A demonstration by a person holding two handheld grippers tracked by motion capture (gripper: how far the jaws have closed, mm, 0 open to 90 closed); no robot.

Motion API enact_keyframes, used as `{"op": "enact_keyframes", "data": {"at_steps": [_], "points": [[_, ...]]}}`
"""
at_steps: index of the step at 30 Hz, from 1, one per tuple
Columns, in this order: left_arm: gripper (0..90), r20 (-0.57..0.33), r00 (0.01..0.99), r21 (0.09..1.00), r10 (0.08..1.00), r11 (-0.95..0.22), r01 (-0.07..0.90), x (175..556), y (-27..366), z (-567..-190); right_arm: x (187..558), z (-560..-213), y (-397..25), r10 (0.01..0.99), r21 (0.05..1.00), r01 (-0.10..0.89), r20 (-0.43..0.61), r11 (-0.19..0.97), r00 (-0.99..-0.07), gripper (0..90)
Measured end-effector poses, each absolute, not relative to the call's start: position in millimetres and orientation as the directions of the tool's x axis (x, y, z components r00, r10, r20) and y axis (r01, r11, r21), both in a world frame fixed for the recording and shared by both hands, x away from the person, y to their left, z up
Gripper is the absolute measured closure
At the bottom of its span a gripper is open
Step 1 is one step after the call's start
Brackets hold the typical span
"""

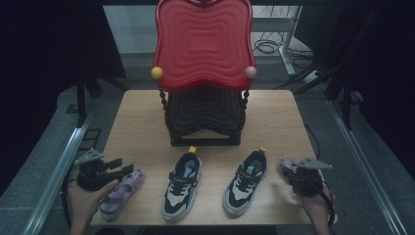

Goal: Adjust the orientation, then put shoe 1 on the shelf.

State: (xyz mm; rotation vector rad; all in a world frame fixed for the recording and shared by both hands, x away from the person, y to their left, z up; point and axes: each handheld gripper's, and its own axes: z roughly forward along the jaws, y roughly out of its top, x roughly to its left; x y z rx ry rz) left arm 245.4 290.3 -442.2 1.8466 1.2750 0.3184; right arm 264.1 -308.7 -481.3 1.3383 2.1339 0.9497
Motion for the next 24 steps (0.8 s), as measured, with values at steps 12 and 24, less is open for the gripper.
{"op": "enact_keyframes", "data": {"at_steps": [12,24], "points": [[42.4,-0.252,0.450,0.752,0.857,-0.120,0.648,246,290,-443,246,-478,-328,0.886,0.799,0.546,0.037,0.251,-0.462,82.9],[43.0,-0.263,0.478,0.757,0.838,-0.128,0.641,231,291,-443,229,-481,-351,0.883,0.813,0.540,0.070,0.220,-0.464,76.6]]}}
